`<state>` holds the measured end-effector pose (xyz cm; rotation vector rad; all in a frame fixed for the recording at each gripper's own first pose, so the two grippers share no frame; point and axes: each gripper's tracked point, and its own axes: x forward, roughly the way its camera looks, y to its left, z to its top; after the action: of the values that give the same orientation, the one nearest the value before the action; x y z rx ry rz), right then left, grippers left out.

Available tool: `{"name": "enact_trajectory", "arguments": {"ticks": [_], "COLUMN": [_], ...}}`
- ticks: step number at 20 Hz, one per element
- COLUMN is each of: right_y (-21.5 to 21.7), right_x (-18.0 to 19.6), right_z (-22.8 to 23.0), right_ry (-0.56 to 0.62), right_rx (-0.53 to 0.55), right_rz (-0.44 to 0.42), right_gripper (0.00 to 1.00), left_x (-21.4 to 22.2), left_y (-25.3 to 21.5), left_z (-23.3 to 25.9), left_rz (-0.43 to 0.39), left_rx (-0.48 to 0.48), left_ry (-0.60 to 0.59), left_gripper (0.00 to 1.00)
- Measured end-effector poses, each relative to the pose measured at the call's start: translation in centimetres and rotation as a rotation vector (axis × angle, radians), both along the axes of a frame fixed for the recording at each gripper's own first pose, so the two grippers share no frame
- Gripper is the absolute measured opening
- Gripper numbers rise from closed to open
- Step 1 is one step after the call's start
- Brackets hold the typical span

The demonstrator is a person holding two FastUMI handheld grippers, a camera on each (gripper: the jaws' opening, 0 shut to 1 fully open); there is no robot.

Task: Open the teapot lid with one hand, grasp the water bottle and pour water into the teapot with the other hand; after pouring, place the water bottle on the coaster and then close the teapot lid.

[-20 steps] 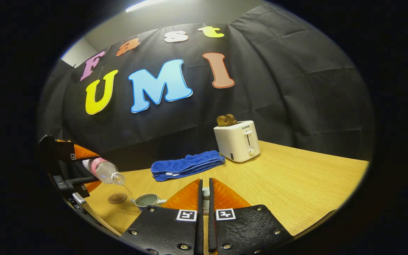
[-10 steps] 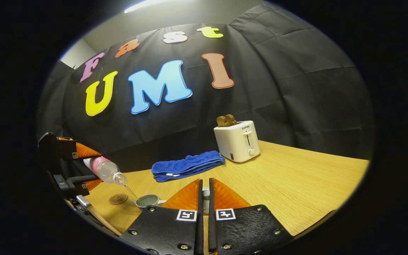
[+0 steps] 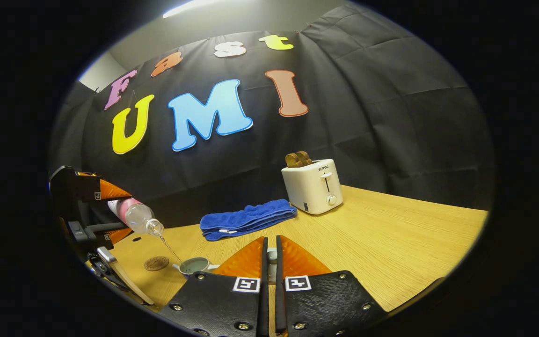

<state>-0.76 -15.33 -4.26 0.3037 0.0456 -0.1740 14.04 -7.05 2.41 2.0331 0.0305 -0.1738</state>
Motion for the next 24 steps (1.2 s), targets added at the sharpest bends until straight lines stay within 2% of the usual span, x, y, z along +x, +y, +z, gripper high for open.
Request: {"name": "enact_trajectory", "arguments": {"ticks": [24], "right_y": [0.1], "right_x": [0.0], "right_z": [-0.3], "right_ry": [0.010], "right_rx": [0.012], "right_rz": [0.009], "right_gripper": [0.05], "left_x": [1.2], "left_y": [-0.3], "left_z": [2.4], "left_rz": [-0.005], "left_rx": [0.152], "left_ry": [-0.053], "left_gripper": [0.86]}}
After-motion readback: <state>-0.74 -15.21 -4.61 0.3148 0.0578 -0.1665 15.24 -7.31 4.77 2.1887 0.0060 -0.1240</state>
